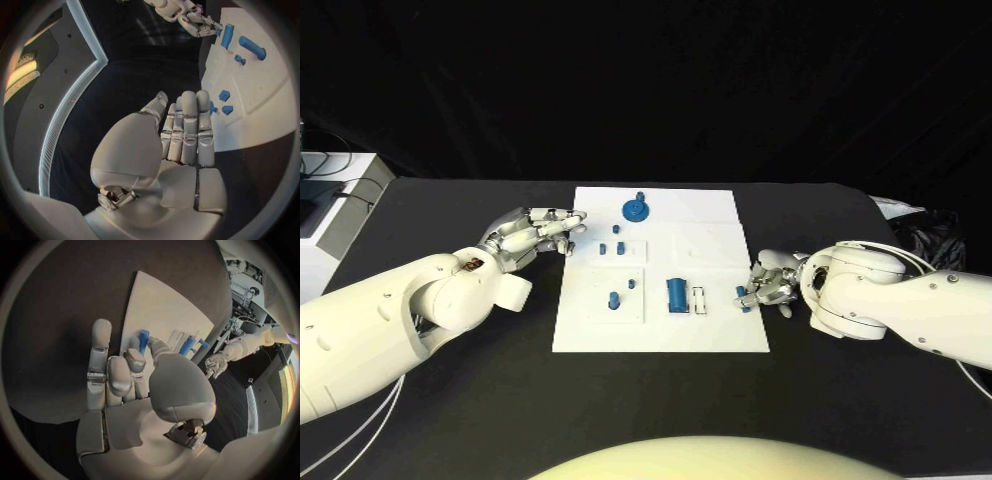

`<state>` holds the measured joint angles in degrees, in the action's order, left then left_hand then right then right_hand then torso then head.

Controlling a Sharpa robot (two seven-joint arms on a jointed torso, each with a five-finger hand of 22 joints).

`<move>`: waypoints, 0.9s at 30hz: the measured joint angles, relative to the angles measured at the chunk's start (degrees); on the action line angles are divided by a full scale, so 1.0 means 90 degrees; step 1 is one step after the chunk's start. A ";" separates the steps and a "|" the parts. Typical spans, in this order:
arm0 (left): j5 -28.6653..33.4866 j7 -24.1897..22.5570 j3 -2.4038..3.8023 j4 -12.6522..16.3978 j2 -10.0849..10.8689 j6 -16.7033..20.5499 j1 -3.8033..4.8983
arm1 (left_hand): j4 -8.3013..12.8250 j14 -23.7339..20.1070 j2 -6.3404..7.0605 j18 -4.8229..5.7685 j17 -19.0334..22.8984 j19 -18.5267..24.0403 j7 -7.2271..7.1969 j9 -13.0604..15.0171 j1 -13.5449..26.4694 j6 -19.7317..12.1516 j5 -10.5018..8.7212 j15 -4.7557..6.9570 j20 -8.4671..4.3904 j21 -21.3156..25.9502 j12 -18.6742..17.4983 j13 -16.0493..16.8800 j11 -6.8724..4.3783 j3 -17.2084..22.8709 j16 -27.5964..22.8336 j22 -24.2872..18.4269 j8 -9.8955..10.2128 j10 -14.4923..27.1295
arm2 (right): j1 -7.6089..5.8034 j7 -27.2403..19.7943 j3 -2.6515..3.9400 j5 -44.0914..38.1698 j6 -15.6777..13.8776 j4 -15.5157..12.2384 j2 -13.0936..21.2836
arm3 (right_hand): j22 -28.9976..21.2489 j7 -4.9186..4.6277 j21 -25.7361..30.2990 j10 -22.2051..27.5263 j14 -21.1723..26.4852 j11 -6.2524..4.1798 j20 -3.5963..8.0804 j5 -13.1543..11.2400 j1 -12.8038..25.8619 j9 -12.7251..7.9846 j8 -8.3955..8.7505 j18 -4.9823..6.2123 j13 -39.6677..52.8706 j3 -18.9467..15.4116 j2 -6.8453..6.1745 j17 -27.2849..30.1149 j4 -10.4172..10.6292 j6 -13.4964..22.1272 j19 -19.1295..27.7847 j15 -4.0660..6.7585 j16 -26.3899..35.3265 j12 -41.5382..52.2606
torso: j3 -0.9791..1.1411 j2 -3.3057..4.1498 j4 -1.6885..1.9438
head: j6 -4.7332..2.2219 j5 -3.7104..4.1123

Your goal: Assemble the parts on the task board

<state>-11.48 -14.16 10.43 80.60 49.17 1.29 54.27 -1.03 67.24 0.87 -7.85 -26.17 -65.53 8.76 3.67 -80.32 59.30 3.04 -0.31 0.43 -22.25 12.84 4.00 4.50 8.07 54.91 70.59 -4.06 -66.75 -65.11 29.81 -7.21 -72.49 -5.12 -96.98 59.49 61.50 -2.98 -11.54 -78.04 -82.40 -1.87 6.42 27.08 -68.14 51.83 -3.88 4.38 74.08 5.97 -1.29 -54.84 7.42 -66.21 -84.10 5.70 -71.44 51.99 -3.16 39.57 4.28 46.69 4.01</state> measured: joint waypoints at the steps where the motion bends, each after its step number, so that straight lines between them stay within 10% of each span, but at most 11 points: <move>1: 0.0000 0.0000 0.0000 0.0000 0.0000 0.0000 0.0000 | 0.0000 0.0000 0.0000 0.0000 0.0000 0.0000 0.0000 0.0000 0.0000 0.0000 0.0000 0.0000 0.0000 0.0000 0.0000 0.0000 0.0000 0.0000 0.0000 0.0000 0.0000 0.0000 | 0.0000 -0.0005 0.0000 0.0000 0.0000 0.0001 0.0000 | 0.0008 0.0000 0.0000 0.0000 0.0000 0.0000 0.0000 0.0017 0.0000 0.0000 0.0002 0.0000 0.0000 0.0010 0.0000 0.0000 0.0010 0.0000 0.0000 0.0000 0.0000 0.0000 | 0.0000 0.0000 0.0000 | 0.0000 -0.0002; 14: 0.0001 0.0000 0.0000 0.0008 -0.0003 0.0002 0.0000 | 0.0000 0.0000 0.0000 0.0000 0.0000 0.0000 0.0000 0.0000 0.0000 0.0000 0.0000 0.0000 0.0000 0.0000 -0.0003 0.0000 0.0000 0.0000 0.0000 0.0000 0.0000 0.0000 | 0.0032 -0.0074 -0.0032 0.0122 -0.0320 -0.0101 0.0058 | 0.0242 -0.0100 0.0000 0.0031 0.0011 0.0032 -0.0013 0.0218 0.0107 -0.0015 0.0053 0.0006 -0.0024 0.0070 0.0106 -0.0021 0.0070 0.0032 0.0013 -0.0012 0.0027 0.0026 | 0.0005 0.0001 -0.0004 | -0.0036 0.0002; 20: 0.0001 0.0000 0.0000 0.0008 -0.0005 0.0003 -0.0001 | 0.0000 0.0000 0.0000 0.0000 0.0000 0.0000 0.0000 0.0000 0.0000 0.0000 0.0000 0.0000 0.0000 0.0000 -0.0003 0.0000 0.0000 0.0000 0.0000 0.0000 0.0000 0.0000 | 0.0006 -0.0031 -0.0037 0.0330 -0.0552 -0.0252 0.0121 | 0.0266 -0.0104 0.0000 0.0008 0.0010 0.0008 -0.0022 0.0295 0.0111 -0.1982 0.0024 0.0012 -0.0032 0.0101 0.0101 -0.0006 0.0038 0.0035 0.0022 -0.0013 0.0060 0.0025 | 0.0004 0.0001 -0.0005 | -0.0037 0.0034; 27: 0.0001 0.0000 0.0000 0.0007 -0.0008 0.0003 -0.0001 | 0.0000 0.0000 0.0000 0.0000 0.0000 0.0000 -0.0001 0.0000 0.0000 0.0001 0.0000 0.0000 0.0000 0.0000 -0.0003 0.0000 0.0000 0.0000 0.0000 0.0011 0.0000 0.0000 | -0.0125 0.0079 -0.0050 0.0619 -0.0760 -0.0496 0.0249 | 0.0310 -0.0130 0.0000 0.0009 0.0010 0.0008 -0.0023 0.0358 0.0153 -0.2040 0.0035 0.0015 -0.0044 0.0288 0.0060 0.0000 -0.0149 0.0014 0.0023 -0.0013 0.0060 0.0025 | 0.0000 0.0001 -0.0004 | -0.0043 0.0043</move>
<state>-11.47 -14.16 10.44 80.67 49.10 1.32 54.26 -1.03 67.24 0.87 -7.85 -26.17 -65.53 8.75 3.67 -80.33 59.31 3.04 -0.31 0.43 -22.25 12.81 4.00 4.50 8.08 54.91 70.69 -4.06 -66.75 -66.24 30.52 -7.66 -66.91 -11.96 -101.45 61.73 64.28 -4.14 -11.54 -77.96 -82.31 -1.79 6.21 30.31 -66.77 33.47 -3.57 4.51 73.69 8.56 -0.76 -54.84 6.08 -66.08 -83.90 5.58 -70.90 52.22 -3.16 39.57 4.25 46.30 4.40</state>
